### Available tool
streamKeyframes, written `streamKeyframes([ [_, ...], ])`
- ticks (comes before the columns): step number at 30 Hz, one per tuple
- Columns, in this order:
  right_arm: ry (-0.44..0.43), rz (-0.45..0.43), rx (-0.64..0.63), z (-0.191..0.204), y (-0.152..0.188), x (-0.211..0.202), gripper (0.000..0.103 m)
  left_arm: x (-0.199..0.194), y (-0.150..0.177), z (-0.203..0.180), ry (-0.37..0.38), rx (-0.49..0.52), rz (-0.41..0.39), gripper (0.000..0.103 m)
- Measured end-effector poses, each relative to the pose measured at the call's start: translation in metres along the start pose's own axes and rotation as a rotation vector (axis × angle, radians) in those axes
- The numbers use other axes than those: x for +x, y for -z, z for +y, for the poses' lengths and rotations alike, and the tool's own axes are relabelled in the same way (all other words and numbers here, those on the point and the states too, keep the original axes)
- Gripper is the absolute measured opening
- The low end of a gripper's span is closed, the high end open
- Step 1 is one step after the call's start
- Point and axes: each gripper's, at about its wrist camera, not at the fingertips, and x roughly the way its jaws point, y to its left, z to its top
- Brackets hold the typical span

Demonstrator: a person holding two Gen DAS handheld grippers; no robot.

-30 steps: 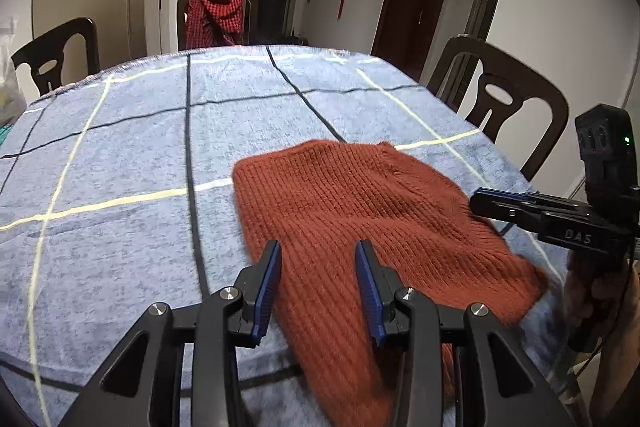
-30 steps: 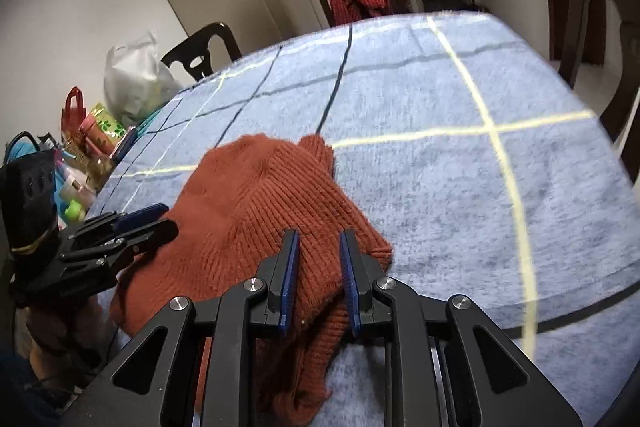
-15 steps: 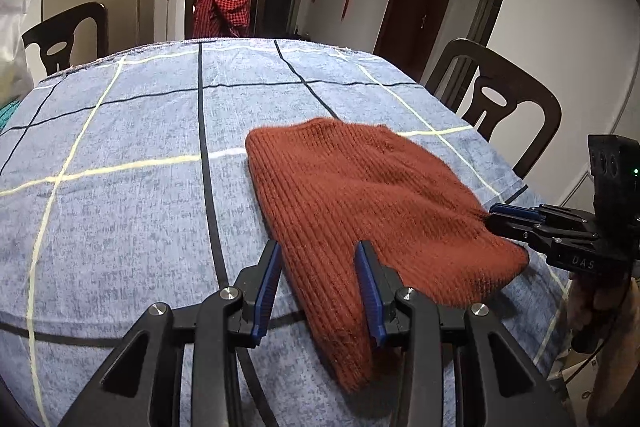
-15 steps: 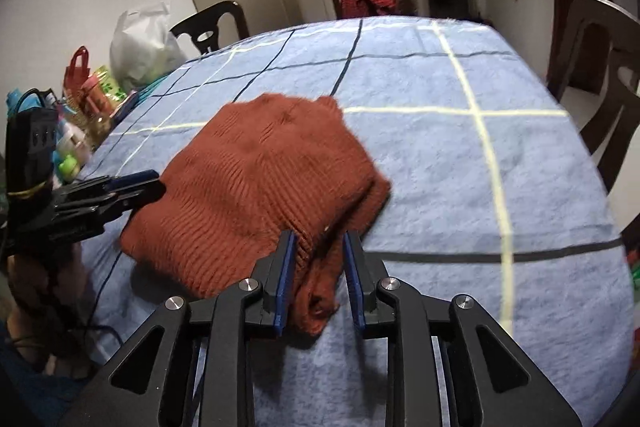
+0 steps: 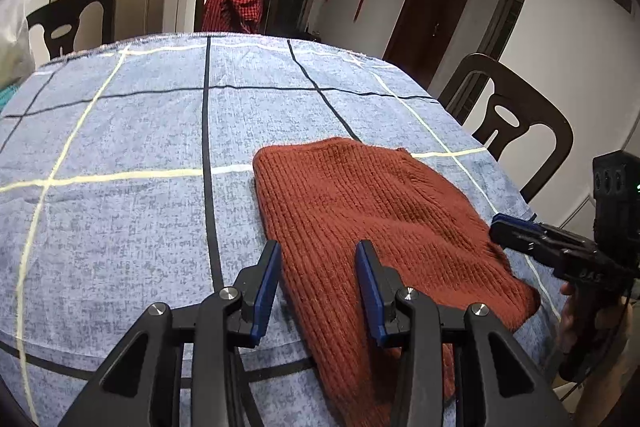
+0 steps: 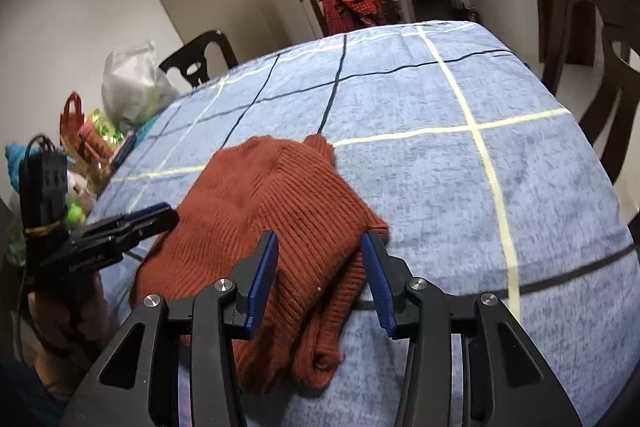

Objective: Fold small clothes

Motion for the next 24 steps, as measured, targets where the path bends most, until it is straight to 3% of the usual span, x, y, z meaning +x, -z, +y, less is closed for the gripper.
streamKeyframes([
  [3, 0.004, 0.039, 0.052, -0.014, 0.002, 0.013, 0.048, 0.003, 0.003, 0.006, 0.008, -0.018, 0.003, 0.05],
  [5, 0.002, 0.043, 0.091, -0.022, 0.003, 0.014, 0.063, 0.005, 0.005, 0.011, 0.022, -0.039, 0.01, 0.055],
  [24, -0.149, 0.064, 0.156, -0.03, 0.001, 0.02, 0.063, 0.011, 0.007, 0.012, 0.043, -0.068, 0.019, 0.057],
])
